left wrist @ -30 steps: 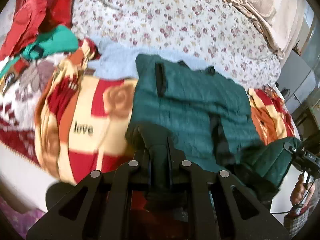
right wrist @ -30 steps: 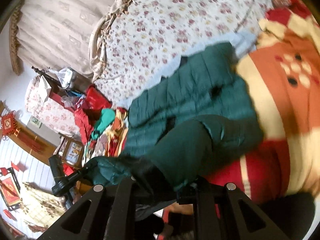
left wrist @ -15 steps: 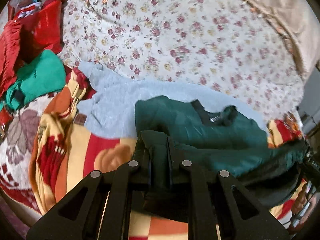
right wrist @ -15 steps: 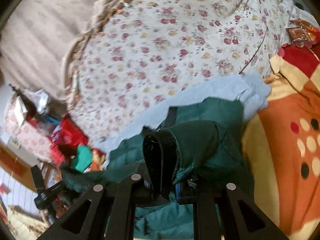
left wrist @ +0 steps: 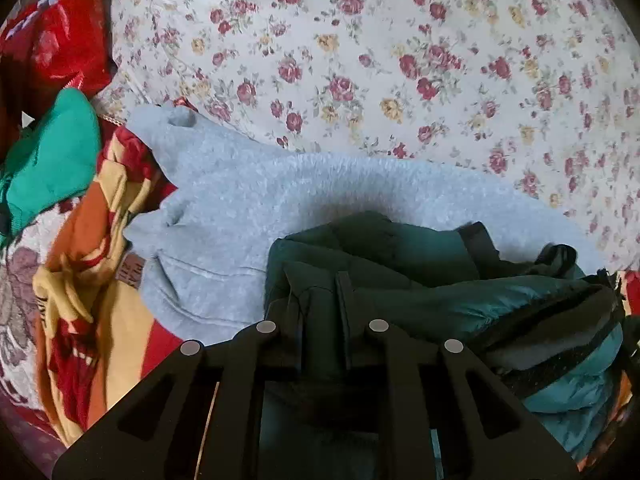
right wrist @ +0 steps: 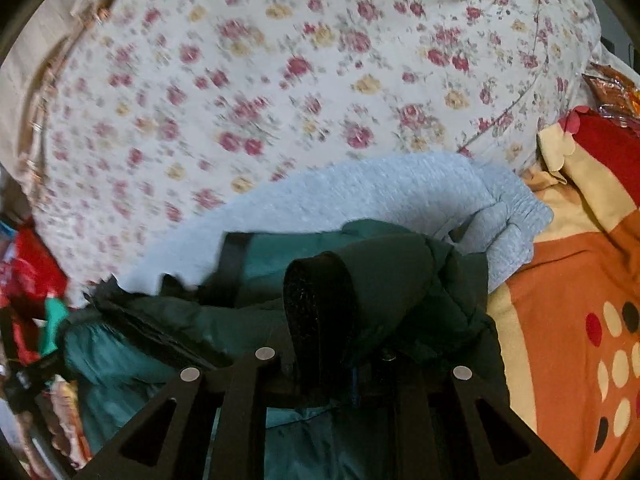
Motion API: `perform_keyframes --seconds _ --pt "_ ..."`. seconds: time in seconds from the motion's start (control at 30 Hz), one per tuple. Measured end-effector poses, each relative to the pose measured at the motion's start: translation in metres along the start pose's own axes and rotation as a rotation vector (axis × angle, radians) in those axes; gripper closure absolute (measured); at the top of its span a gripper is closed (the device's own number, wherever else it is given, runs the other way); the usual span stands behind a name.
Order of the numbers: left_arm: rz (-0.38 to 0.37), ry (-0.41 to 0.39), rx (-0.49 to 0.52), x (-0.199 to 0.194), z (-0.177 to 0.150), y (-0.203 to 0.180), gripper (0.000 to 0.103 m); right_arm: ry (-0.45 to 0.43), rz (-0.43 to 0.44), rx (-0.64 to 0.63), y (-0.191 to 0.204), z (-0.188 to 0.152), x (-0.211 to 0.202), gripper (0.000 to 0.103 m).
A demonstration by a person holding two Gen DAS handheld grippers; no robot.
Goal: Fold large clothes
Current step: 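Lift the hem with both tools and fold it toward the collar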
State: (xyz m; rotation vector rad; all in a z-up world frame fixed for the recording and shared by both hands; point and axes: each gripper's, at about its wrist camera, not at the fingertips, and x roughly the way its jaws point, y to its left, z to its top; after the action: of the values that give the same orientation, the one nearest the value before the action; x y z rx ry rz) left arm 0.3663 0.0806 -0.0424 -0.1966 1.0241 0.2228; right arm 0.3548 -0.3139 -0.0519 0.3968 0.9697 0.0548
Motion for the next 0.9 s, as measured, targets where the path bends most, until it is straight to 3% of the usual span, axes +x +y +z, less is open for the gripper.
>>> perform_keyframes --seconds 0.13,0.33,0.43,0.5,0.57,0.7,0.77,0.9 --pt "-0.023 0.006 0.008 -0.001 -0.001 0.003 0.087 -0.004 -0.037 -0.012 0.004 -0.001 -0.001 0.087" --pt "-0.215 0.007 -0.078 -0.029 -0.005 0.032 0.079 -0.045 0.048 0.013 0.000 -0.002 -0.026 0.081" --pt "-0.293 0.007 -0.126 -0.042 -0.006 0.042 0.072 -0.078 0.091 0.009 0.001 -0.003 -0.042 0.067" --pt "-0.335 -0.003 -0.162 -0.051 -0.007 0.046 0.048 -0.103 0.096 -0.001 0.005 -0.003 -0.050 0.055" --pt "-0.373 -0.033 -0.190 -0.063 -0.008 0.048 0.037 -0.135 0.094 -0.017 0.009 -0.005 -0.063 0.032" --pt "-0.478 -0.028 -0.178 -0.079 -0.008 0.043 0.037 -0.180 0.071 -0.058 0.019 -0.010 -0.082 0.029" --pt "-0.474 -0.030 -0.142 -0.086 -0.011 0.034 0.036 -0.177 0.067 -0.096 0.030 -0.015 -0.087 0.029" --pt "-0.374 -0.059 0.004 -0.091 -0.031 -0.001 0.036 -0.138 0.067 -0.220 0.060 -0.042 -0.076 0.029"
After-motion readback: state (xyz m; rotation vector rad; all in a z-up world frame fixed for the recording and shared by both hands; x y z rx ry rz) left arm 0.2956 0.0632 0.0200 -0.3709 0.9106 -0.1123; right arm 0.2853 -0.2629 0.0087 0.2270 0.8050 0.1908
